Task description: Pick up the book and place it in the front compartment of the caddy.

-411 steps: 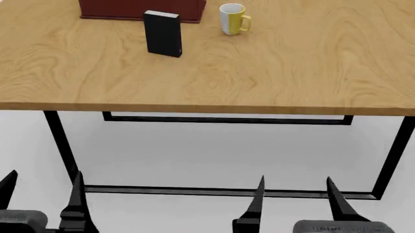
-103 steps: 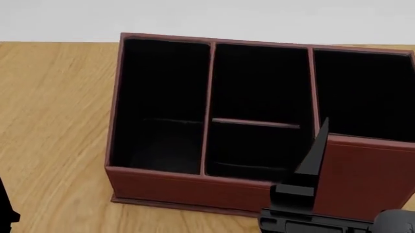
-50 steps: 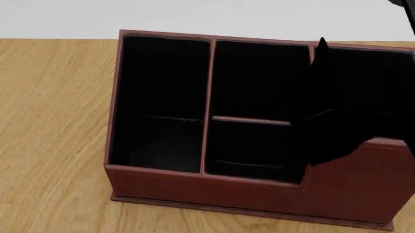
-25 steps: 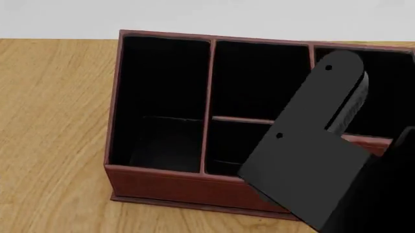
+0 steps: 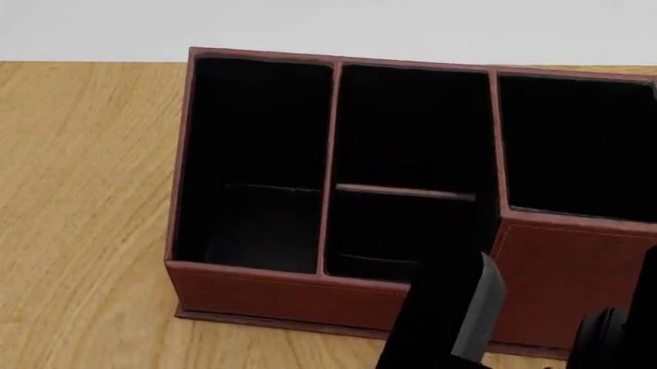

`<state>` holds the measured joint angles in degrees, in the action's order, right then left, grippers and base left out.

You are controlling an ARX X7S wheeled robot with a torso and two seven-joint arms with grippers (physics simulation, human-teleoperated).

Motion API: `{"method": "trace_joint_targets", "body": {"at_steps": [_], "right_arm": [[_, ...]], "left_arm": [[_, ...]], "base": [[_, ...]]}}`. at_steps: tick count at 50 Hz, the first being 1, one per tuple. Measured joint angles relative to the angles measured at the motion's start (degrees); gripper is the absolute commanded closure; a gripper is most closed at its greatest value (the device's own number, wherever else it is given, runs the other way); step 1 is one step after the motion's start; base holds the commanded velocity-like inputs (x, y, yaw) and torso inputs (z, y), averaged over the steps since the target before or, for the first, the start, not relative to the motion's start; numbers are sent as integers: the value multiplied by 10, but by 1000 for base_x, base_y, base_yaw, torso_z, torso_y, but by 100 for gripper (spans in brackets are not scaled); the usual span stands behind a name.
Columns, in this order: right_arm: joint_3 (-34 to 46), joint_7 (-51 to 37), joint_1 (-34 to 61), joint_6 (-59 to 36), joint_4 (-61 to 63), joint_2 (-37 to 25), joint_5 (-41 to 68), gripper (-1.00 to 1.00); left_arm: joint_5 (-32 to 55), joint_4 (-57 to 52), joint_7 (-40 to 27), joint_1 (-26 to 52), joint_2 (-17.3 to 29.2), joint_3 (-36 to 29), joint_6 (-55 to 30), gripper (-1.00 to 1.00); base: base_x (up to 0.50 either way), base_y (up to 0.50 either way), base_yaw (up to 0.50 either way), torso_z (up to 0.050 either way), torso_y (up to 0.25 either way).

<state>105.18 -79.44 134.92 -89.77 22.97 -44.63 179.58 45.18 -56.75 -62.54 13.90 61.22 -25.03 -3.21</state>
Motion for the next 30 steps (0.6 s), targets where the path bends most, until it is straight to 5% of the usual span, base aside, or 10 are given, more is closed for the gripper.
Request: {"method": "trace_joint_targets", "body": {"at_steps": [13, 30], "right_arm": [[30, 22, 1, -2, 38, 22, -25, -100], [45, 565, 0, -2, 87, 41, -566, -100]], "left_arm": [[-5, 1, -2, -4, 0, -3, 3, -100], [-13, 4, -3, -17, 2, -6, 14, -100]], "base": [[0, 0, 0, 0, 0], [0, 0, 0, 0, 0]]}}
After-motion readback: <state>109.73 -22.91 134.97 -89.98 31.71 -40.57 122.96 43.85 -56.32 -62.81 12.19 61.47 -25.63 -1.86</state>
